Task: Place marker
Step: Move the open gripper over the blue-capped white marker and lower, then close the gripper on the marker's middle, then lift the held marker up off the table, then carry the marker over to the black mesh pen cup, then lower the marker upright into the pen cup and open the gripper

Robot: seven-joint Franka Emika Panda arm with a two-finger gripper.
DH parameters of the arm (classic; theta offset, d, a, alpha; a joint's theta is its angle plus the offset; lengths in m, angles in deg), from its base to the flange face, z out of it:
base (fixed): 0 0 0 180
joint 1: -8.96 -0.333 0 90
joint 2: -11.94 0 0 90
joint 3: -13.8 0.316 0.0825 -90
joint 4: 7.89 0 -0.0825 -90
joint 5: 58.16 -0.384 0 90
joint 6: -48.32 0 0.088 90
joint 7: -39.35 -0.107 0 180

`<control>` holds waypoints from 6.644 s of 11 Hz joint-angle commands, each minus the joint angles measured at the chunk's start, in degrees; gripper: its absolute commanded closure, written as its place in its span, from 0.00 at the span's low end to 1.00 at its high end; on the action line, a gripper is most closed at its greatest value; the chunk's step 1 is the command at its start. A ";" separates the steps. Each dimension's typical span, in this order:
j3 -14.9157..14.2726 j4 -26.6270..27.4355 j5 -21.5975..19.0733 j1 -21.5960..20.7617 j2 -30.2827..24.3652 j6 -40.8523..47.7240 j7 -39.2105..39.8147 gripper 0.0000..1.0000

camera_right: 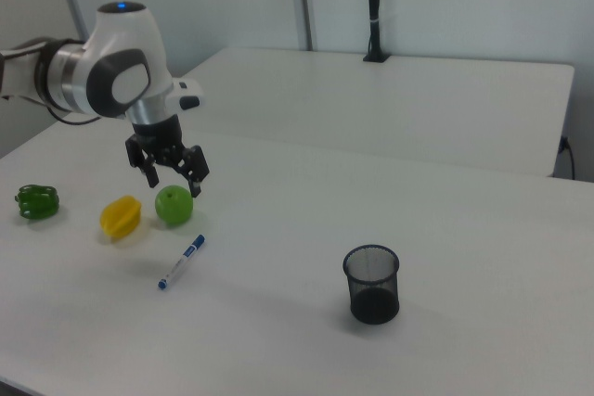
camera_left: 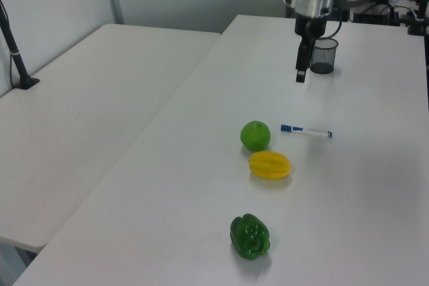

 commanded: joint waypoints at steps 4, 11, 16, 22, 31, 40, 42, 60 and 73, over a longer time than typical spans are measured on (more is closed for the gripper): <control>-0.27 1.99 0.19 -1.42 6.98 -8.22 -1.61 0.09; 0.87 4.28 2.12 -2.12 11.91 -14.12 -2.23 0.39; 1.49 6.12 5.63 -2.03 12.70 -15.61 -2.23 0.64; 1.58 5.95 5.81 -1.51 10.95 -14.56 -2.23 1.00; 0.96 -0.73 0.20 2.44 -7.40 10.29 -0.40 1.00; -14.66 -8.29 -5.88 3.06 -13.67 19.30 14.01 1.00; -18.80 -7.77 -5.79 3.24 -12.27 11.41 16.22 1.00; -24.18 7.17 -8.60 7.81 7.33 -50.83 16.58 1.00; -23.30 8.32 -8.69 7.02 7.69 -50.95 16.14 0.20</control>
